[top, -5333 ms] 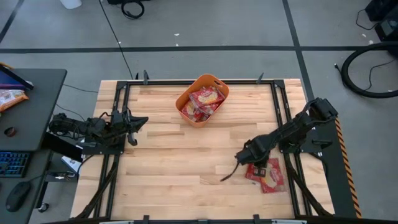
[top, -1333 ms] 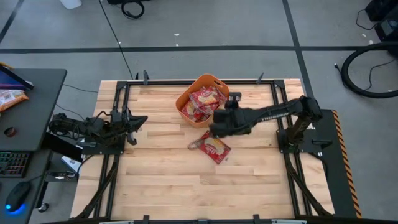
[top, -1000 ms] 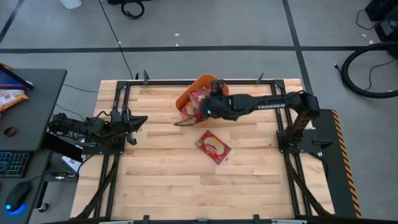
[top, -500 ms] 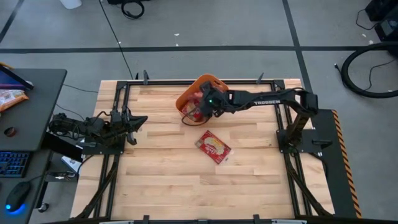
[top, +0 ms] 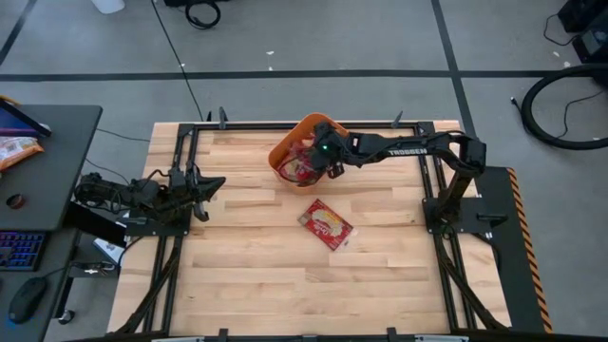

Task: Sort popcorn bags into baskets
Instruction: Put the top red popcorn bag into the orange bin, then put the red popcorn bag into the orange bin

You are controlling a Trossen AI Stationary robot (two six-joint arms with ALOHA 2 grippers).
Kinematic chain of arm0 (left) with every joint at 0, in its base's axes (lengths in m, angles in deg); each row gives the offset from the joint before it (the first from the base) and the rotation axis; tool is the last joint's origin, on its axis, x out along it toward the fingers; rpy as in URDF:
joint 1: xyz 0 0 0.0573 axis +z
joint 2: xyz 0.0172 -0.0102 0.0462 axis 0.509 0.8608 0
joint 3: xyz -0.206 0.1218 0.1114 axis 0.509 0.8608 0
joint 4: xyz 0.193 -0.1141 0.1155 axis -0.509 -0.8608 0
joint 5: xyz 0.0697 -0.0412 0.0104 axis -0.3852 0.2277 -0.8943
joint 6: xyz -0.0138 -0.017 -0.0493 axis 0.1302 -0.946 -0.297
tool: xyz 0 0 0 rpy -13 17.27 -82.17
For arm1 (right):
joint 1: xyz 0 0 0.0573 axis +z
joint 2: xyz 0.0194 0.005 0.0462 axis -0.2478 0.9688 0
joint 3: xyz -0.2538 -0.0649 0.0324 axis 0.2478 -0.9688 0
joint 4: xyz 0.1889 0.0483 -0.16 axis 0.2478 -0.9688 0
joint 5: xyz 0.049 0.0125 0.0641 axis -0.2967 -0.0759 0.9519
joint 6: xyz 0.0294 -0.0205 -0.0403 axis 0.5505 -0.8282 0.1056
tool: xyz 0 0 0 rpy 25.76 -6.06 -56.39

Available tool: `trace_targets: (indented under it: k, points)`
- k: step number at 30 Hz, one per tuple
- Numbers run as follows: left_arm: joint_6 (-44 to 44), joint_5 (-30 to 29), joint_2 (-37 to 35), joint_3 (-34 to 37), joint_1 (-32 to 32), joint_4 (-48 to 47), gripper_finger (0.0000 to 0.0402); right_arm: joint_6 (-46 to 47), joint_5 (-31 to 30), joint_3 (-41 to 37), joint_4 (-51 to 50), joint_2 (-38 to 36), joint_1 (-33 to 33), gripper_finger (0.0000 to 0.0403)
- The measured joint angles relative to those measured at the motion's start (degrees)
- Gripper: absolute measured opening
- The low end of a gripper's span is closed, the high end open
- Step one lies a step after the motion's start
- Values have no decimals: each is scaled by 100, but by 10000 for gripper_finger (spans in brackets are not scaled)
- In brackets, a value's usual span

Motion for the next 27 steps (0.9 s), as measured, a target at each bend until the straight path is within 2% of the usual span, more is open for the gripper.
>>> trace_targets:
  k: [5,12,16,19,27]
  points:
    - [2,-1,0,0,0,-1,16,1033,-148,142,-841,0,59,88]
    - [2,-1,0,2,0,-1,16,2499,-188,518,-1649,-6,481,127]
    - [0,-1,0,2,0,-1,16,3348,-119,602,-2057,-8,870,134]
    - [2,-1,0,2,0,-1,16,4043,281,610,-2231,-7,1221,134]
    - [-2,-1,0,2,0,-1,16,5571,545,381,-2195,-7,2219,139]
